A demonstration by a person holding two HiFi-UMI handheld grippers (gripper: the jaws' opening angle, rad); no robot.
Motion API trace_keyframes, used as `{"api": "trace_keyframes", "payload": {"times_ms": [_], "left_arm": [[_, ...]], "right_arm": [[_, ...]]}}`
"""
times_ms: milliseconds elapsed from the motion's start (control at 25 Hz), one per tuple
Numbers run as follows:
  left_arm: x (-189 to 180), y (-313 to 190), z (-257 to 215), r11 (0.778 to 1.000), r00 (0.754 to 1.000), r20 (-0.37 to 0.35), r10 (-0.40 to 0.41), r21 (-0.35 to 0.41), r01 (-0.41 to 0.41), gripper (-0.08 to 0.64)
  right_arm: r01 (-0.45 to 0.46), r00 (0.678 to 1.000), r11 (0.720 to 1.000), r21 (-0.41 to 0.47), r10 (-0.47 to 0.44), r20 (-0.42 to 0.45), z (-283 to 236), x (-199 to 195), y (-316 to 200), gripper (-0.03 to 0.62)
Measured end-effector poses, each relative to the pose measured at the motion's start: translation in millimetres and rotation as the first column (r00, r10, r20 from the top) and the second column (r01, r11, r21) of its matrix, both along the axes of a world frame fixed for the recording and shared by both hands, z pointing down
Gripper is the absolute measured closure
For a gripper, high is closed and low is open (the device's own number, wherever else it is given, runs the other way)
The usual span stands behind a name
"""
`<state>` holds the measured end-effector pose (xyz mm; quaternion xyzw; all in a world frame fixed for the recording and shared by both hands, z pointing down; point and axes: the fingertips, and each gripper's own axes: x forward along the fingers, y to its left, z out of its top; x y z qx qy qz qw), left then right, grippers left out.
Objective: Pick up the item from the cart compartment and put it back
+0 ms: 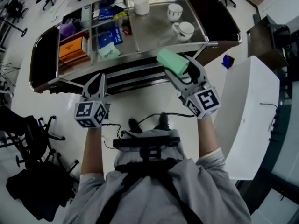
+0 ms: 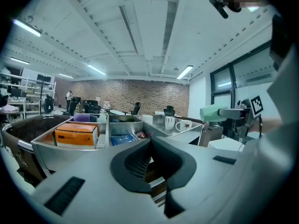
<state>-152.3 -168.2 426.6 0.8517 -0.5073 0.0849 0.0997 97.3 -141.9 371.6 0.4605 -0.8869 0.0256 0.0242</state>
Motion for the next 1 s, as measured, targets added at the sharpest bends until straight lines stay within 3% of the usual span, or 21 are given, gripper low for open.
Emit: {"api": "trace_keyframes", "payload": {"times_ms": [240,680,1000], "left_arm": [[-4.5,10.0,1.9,1.000,1.000,-0.010,-0.008,0.001,0.008,0.560],[1.8,21.9,4.7,1.000,1.000,0.006,-0.012,-0.003,0.012,0.560],[1.1,23.3,2.3,1.000,1.000,-0.028,-0.009,-0.009,0.009,0.560]], "right_arm": [[-0.087,0.994,0.996,-0.022,0.088,0.060,27.2,21.2,18.9,0.268],[-0.089,0.995,0.995,-0.032,0.091,0.041,37.6,26.9,26.8,0.268],[-0.085,0.995,0.996,-0.039,0.087,0.045,38.9,29.0,23.0,0.268]]}}
